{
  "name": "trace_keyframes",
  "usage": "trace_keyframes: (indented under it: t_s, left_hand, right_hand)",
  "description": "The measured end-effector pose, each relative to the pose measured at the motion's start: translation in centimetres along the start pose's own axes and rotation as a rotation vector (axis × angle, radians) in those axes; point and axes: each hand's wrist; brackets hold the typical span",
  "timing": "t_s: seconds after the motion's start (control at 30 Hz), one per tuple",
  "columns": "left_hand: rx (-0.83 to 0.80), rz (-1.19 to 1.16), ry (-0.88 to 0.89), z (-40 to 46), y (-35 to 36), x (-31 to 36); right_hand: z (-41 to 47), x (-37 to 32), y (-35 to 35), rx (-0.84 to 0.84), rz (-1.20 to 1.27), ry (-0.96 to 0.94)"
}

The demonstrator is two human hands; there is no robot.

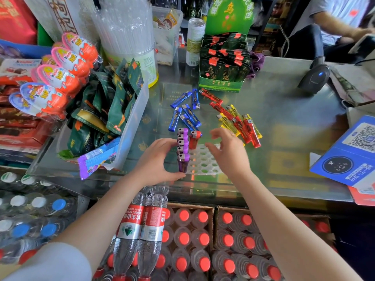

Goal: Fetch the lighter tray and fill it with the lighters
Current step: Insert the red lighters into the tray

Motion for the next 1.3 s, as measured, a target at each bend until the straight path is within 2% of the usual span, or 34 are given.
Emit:
trace_keyframes:
  t_s: [0.07,0.13,0.23,0.43,0.53,0.83,0.93,1.03,1.13,1.3]
  left_hand:
    - [0.01,-0.005,0.003,0.0,-0.1,0.2]
    - [0.005,0.003,-0.003,0.0,-0.1,0.3]
    - [-0.006,0.015,-0.016,0.1,-0.1,0.3]
    - [-0.023,-0.057,-0.039,-0.1,-0.1,0.3]
    - [-0.026,-0.059,-0.048,-0.2,-0.1,0.4]
    - [-0.03,-0.048,-0.04,-0.2,-0.2,0.5]
    - [-0.019,-0.041,-0.033,-0.1,-0.2,0.4]
    - [-0.011,-0.052,-0.02,-0.1,-0.2,0.4]
    - [-0.006,-0.053,-0.012,-0.1,-0.1,0.1]
    - [-0.005,-0.041,-0.006,0.0,0.0,-0.2]
  right_hand:
    - [-0.3,1.8,-1.3,0.168,-0.015,0.068]
    - [-0.3,3.8,-2.3,0.246,-0.04,0.205]
    - [0.3,5.6,-2.9,0.206,-0.097,0.357]
    - [1.6,6.2,-2.8,0.189,-0.063,0.395]
    - [1.8,5.9,-2.7,0.116,-0.107,0.442]
    - [0.2,4.4,-2.0,0.119,-0.045,0.314]
    - [-0.2,2.3,-2.3,0.123,0.082,0.153]
    - [-0.7,-0.1,-1.9,-0.057,0.281,-0.022]
    - [-0.7,-1.6,-0.9,-0.183,0.513,-0.033]
    - [-0.6,-2.1,0.7,-0.022,0.708,0.001]
Point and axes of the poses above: each hand's wrist, its own z-axis towards the middle knuckle, its own y-axis out of the palm, x = y × z, and after that the axes turned 13 degrees about -x, right-handed
